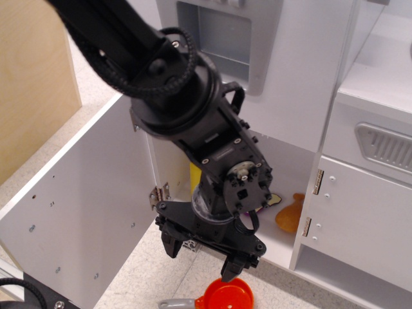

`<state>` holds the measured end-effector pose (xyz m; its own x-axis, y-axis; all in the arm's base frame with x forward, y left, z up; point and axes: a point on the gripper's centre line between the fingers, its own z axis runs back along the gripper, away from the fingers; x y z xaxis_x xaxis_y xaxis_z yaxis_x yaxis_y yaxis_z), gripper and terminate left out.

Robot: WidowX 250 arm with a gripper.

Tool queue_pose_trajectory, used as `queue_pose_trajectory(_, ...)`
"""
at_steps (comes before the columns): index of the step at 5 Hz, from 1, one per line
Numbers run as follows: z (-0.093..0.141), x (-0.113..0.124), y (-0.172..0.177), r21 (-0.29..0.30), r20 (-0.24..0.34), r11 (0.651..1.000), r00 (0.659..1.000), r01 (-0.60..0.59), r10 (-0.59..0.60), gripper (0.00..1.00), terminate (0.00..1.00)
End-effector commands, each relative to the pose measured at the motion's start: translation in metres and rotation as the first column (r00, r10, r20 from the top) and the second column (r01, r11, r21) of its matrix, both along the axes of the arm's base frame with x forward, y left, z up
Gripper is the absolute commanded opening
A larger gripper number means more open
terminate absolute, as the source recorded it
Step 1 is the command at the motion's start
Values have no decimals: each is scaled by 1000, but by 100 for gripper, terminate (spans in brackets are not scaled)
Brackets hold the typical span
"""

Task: Close low fridge

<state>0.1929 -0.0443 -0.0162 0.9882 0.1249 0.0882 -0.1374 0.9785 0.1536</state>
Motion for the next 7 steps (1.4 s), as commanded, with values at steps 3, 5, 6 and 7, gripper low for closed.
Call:
queue_pose_trajectory(3, 31, 11, 60, -5, 75, 1000, 997, -10, 10, 100, 0)
queue_pose_trajectory(5, 71, 36, 132, -31, 23, 999, 999, 44, -44, 100, 0)
queue_pose_trajectory(6, 79, 43, 164, 2, 76, 1000, 997, 16, -16, 100, 0)
queue_pose_trajectory(7, 73, 44, 183, 47, 108, 999, 994, 26, -31, 100, 0)
